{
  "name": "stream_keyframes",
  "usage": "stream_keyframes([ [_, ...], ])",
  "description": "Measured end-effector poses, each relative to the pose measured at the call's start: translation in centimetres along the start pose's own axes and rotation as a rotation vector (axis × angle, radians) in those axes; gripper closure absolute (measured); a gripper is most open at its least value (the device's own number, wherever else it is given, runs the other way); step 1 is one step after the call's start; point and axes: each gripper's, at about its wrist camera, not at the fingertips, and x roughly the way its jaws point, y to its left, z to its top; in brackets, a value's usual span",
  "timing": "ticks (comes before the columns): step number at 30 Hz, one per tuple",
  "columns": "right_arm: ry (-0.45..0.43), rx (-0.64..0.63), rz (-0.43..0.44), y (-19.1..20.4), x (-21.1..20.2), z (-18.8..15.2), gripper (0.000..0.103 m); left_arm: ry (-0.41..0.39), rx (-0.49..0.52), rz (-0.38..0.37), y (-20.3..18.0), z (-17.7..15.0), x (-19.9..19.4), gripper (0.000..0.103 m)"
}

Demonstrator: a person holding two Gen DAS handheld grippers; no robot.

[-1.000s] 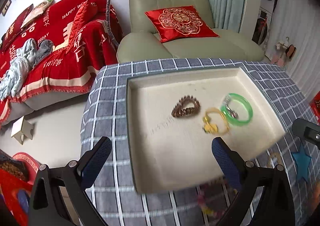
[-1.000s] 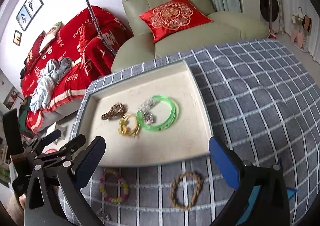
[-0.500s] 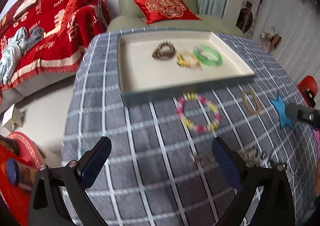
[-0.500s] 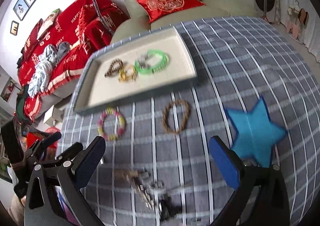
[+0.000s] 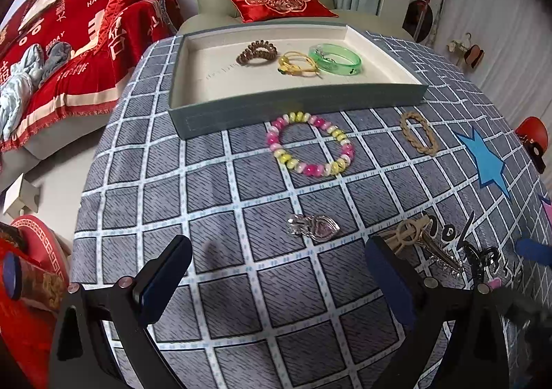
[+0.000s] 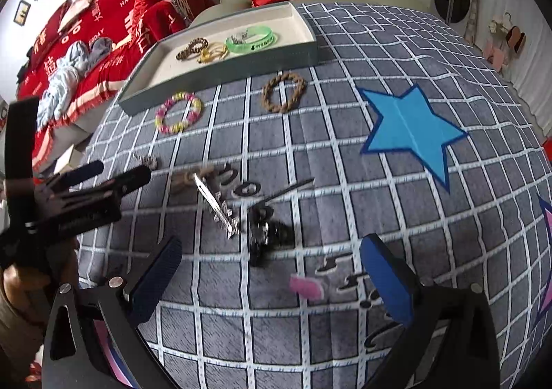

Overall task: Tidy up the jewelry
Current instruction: 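Move both tools back from the tray toward the remaining jewelry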

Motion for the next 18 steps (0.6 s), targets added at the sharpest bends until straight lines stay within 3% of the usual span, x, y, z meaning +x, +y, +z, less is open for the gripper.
stream_keyframes([
  [10,0.016,0.023,-0.035,0.0,1.2,-1.1,0.003,0.006,0.005,0.003,-0.7,0.2,0.9,0.0],
  [16,0.004,-0.002,-0.072,0.6,1.6,-0.9,0.019,0.002,0.014,0.013,-1.0,0.1,1.3,0.0],
  [18,-0.003,-0.03,-0.101,1.0,1.6,-0.8,0.03,-0.009,0.019,0.015,-1.1,0.1,1.2,0.004],
])
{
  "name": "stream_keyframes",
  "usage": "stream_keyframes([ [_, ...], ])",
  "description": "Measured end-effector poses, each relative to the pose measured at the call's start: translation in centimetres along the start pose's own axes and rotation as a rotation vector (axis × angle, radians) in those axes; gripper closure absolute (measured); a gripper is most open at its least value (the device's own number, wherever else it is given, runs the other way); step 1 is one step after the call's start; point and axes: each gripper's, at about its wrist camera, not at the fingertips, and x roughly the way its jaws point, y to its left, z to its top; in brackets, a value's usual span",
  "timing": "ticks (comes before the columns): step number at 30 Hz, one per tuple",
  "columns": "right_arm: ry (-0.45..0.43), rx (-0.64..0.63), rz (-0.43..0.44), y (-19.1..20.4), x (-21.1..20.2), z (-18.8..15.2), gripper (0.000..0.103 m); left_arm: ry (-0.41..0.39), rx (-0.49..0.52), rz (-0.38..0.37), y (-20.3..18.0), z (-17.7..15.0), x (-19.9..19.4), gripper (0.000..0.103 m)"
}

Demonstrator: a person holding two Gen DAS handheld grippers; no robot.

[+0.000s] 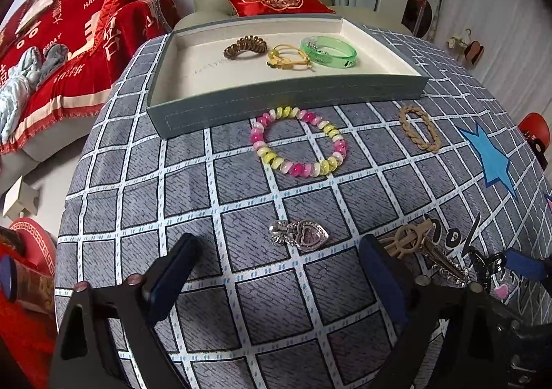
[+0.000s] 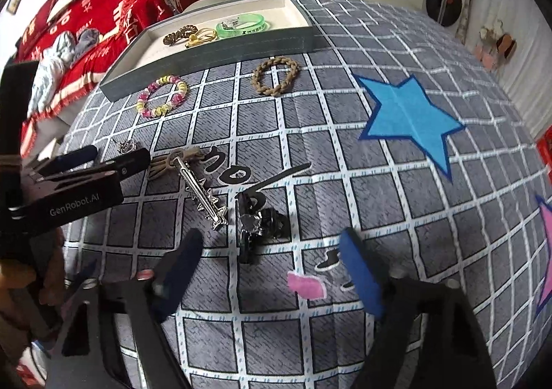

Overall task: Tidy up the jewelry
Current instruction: 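Move both tools back from the tray toward the remaining jewelry, then grasp the silver heart pendant with the left tool while the right tool grasps a black keyring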

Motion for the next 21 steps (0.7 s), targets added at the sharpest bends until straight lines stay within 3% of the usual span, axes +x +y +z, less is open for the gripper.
stream_keyframes([
  [8,-0.008,-0.033,-0.026,0.7,-0.1,0.0,0.045,-0.017,0.021,0.002,-0.5,0.0,-0.4,0.023],
  [11,-0.009,-0.034,-0.03,0.7,0.0,0.2,0.053,-0.024,0.027,0.0,-0.5,0.0,-0.6,0.035],
  [13,-0.01,-0.032,-0.031,0.7,0.0,0.2,0.063,-0.032,0.03,-0.001,-0.5,0.0,-0.8,0.054],
  [15,-0.014,-0.026,-0.033,0.5,-0.1,0.2,0.078,-0.028,0.022,-0.021,-0.3,0.0,-0.9,0.054],
  [21,-0.014,0.027,0.03,-0.8,-0.4,0.0,0.078,-0.02,-0.007,-0.064,0.6,-0.2,-1.3,0.054],
])
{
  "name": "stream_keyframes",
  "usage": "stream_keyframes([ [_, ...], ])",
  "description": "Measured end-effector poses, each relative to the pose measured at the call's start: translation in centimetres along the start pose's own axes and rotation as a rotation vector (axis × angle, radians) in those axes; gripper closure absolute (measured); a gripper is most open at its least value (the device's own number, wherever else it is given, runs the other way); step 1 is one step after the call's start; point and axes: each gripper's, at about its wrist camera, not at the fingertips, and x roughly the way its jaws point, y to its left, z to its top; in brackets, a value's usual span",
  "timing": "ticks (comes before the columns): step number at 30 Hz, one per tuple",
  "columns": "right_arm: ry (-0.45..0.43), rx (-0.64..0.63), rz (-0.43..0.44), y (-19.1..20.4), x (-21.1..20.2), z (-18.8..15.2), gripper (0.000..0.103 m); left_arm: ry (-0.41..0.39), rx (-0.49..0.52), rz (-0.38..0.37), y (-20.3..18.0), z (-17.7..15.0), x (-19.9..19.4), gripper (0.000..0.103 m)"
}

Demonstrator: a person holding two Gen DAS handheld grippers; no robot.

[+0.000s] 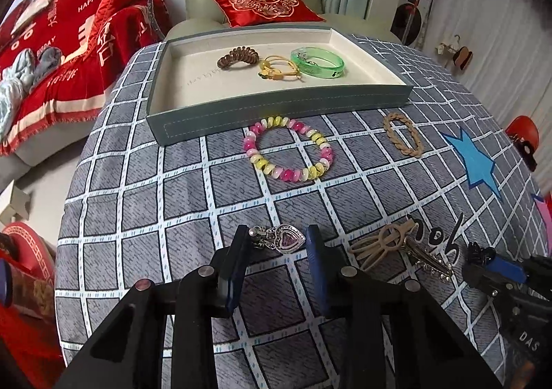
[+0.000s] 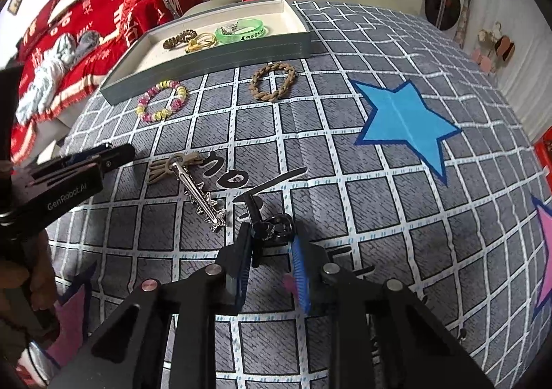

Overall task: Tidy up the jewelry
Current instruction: 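Grasp the silver heart pendant with the left tool while the right tool grasps a black keyring, then carry the heart pendant and black keyring with both tools into the tray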

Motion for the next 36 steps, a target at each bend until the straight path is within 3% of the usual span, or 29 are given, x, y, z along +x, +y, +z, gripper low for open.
stream_keyframes([
  [9,-0.007,0.089,0.074,-2.3,-1.2,0.4,0.078,-0.008,-0.035,-0.043,1.2,0.1,-1.5,0.054],
  [17,-0.04,0.116,0.135,-3.1,-2.7,3.9,0.078,-0.048,-0.065,-0.059,2.6,2.6,-3.4,0.054],
  [28,-0.128,-0.008,0.161,-1.1,-3.8,14.2,0.078,-0.126,-0.083,-0.051,5.2,10.3,-4.5,0.054],
  [36,-0.097,-0.058,0.178,1.2,-0.2,20.6,0.078,-0.115,-0.072,-0.031,6.2,14.8,-1.9,0.054],
])
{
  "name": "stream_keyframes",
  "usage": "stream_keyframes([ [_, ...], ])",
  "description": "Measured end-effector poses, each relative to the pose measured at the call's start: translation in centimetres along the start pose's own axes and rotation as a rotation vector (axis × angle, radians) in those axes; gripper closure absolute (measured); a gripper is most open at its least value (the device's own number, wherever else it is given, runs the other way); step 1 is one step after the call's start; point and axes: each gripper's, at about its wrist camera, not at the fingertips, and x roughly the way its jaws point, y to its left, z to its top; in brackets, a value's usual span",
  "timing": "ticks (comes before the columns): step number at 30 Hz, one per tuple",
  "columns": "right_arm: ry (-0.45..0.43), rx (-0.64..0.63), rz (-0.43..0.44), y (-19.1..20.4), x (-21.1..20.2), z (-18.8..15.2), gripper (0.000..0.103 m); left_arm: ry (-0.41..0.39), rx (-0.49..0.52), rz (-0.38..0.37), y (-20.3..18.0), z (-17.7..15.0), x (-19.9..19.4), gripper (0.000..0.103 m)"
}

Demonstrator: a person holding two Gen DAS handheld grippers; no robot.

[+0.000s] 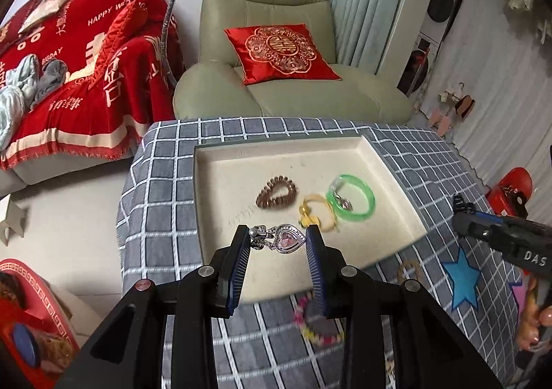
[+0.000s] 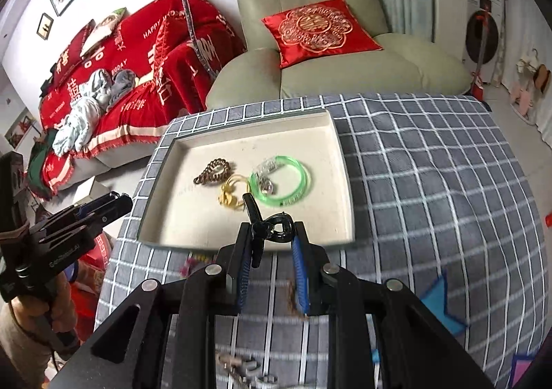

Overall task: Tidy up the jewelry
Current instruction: 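Carry the heart pendant and black keyring with both tools into the tray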

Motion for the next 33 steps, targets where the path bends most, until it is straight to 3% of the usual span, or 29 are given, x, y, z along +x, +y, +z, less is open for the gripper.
stream_keyframes([
  [17,0.256,-0.019,-0.04,-1.7,12.4,1.1,0.078,0.209,0.093,0.061,-1.2,0.1,10.7,0.054],
  [26,0.203,-0.029,-0.072,-1.7,14.1,2.2,0.078,0.164,0.075,0.14,-1.1,0.2,12.6,0.054],
  [33,0.159,-0.047,-0.093,-1.3,14.2,2.2,0.078,0.126,0.046,0.154,-0.8,0.3,12.8,0.054],
])
